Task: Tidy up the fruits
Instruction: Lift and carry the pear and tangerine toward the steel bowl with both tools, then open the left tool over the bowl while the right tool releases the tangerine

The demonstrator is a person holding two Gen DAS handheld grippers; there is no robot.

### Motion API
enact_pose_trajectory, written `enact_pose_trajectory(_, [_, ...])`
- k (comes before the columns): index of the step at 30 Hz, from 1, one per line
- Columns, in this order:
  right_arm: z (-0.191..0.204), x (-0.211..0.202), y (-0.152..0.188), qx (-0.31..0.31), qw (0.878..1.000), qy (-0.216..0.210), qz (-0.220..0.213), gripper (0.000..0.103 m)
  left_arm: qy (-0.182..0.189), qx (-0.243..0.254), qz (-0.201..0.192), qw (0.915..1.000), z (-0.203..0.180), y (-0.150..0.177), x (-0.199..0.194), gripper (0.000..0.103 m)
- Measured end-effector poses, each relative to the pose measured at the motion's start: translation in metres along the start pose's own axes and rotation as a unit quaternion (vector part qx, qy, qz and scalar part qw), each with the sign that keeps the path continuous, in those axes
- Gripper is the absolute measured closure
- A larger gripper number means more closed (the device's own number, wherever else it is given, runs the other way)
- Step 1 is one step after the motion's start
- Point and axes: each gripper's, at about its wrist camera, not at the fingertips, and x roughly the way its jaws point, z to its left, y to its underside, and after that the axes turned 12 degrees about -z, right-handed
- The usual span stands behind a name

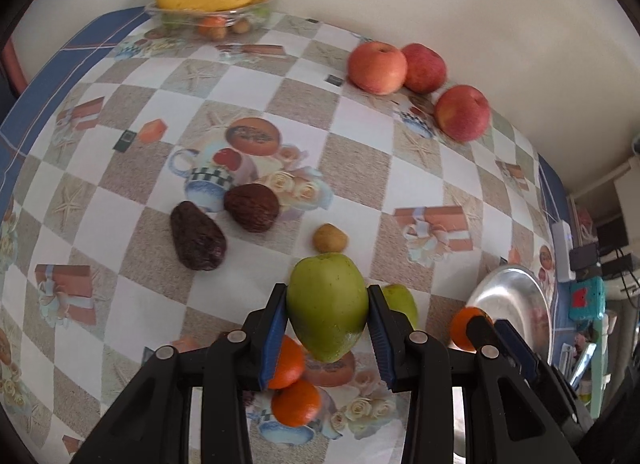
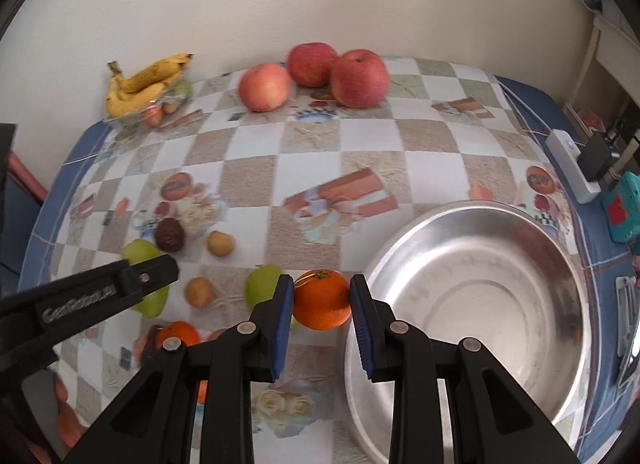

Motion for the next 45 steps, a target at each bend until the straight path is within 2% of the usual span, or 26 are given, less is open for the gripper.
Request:
enact_pose_trajectory(3, [-0.017,0.000,-0.001,0.022,1.000,-0.002,-0.001,0.075,0.017,0.015,0.002,0.9997,-0.014,0.006,-0.003,0.062])
enact_pose_trajectory(7, [-0.028,-0.016,-0.007,0.011,0.999,0.041,-0.021,0.079,0.036,0.038,0.007,0.9986,-0.032,0.015,-0.003,0.062])
enact_pose_trajectory(11, [-0.043,-0.020,-0.008,0.037,0.998,0.036,-0.020,0.079,0.048,0.065,0.020,0.9965,-0.050,0.027,0.002,0.062])
enact_pose_trajectory(15, [-0.057,-0.021,-0.006,0.058,0.997,0.046,-0.015,0.079,0.066,0.103,0.027,0.9921,-0.071,0.037,0.004,0.062])
enact_pose_trajectory(23, [-0.094,-0.030,-0.001,0.106,0.990,0.089,-0.012,0.079,0.106,0.139,0.052,0.9833,-0.099,0.058,0.012,0.061])
enact_pose_trajectory(25, [-0.102,-0.031,0.002,0.119,0.988,0.094,-0.009,0.079,0.118,0.148,0.053,0.9805,-0.106,0.061,0.010,0.060])
enact_pose_trajectory(28, [-0.110,-0.033,0.005,0.129,0.987,0.099,-0.007,0.078,0.134,0.159,0.046,0.9771,-0.113,0.063,0.005,0.047])
enact_pose_trajectory(31, [-0.112,-0.034,0.006,0.132,0.986,0.101,-0.008,0.078,0.124,0.170,0.037,0.9769,-0.114,0.062,0.003,0.044])
enact_pose_trajectory(34, [-0.112,-0.034,0.007,0.131,0.986,0.101,-0.007,0.078,0.111,0.159,0.044,0.9800,-0.107,0.060,0.008,0.043])
enact_pose_trajectory(36, [-0.112,-0.034,0.008,0.129,0.986,0.101,-0.006,0.078,0.097,0.147,0.049,0.9833,-0.099,0.057,0.011,0.033])
enact_pose_trajectory(40, [-0.110,-0.032,0.010,0.125,0.987,0.102,0.001,0.078,0.052,0.133,0.036,0.9892,-0.084,0.049,0.010,0.026])
enact_pose_trajectory(42, [-0.109,-0.031,0.011,0.120,0.988,0.102,0.005,0.077,0.031,0.126,0.025,0.9913,-0.075,0.045,0.008,0.014])
enact_pose_trajectory(45, [-0.103,-0.030,0.012,0.105,0.989,0.106,0.010,0.067,-0.005,0.111,0.010,0.9937,-0.059,0.039,0.006,0.001])
